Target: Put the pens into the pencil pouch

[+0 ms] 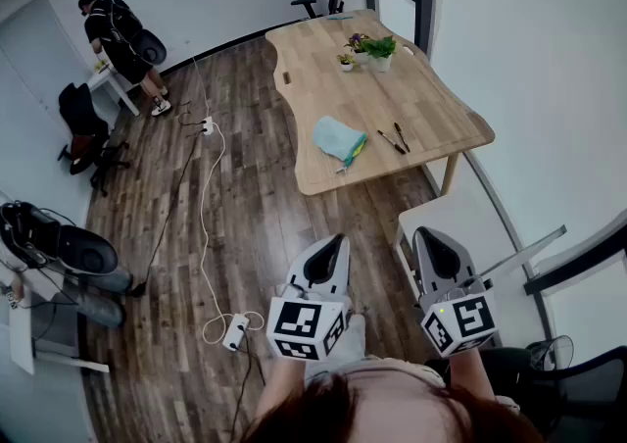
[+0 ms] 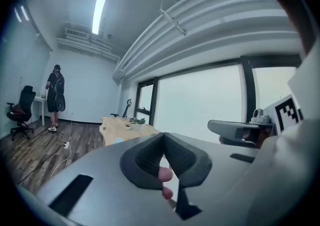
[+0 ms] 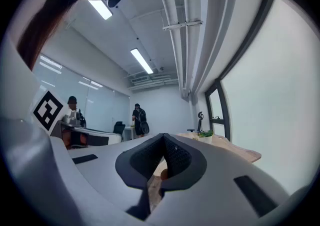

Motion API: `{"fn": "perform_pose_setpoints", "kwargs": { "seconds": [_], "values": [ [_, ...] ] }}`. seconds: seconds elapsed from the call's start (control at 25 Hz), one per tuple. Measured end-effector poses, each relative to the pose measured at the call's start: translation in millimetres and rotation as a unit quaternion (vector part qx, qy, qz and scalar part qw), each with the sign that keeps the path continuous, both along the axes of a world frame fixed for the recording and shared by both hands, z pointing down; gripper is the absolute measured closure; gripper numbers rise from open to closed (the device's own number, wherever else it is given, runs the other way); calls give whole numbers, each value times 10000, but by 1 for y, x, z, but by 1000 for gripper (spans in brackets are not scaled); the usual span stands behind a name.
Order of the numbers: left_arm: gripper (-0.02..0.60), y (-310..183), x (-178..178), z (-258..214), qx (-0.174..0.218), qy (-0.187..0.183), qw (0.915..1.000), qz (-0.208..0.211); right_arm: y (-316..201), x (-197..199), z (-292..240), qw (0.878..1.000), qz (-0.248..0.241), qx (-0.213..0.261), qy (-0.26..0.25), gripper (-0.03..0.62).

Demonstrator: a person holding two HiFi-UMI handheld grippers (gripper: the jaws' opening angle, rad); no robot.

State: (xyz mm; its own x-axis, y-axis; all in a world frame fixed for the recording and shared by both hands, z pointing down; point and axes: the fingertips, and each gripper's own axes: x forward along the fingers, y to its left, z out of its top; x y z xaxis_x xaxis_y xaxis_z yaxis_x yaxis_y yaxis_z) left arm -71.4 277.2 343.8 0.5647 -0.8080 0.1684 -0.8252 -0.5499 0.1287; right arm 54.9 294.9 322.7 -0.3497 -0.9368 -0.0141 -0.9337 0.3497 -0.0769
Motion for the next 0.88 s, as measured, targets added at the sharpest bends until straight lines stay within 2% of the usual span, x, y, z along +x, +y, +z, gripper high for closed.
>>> {"fn": "perform_pose_setpoints", "kwargs": {
  "seconds": [0.6, 0.88],
  "values": [
    [578, -41, 14, 0, 31, -71, 9995, 313, -34, 3, 7, 9996, 258, -69, 60, 594],
    [578, -69, 7, 3, -5, -90, 9989, 457, -65, -6, 7, 9994, 326, -44, -64, 594]
  ]
}}
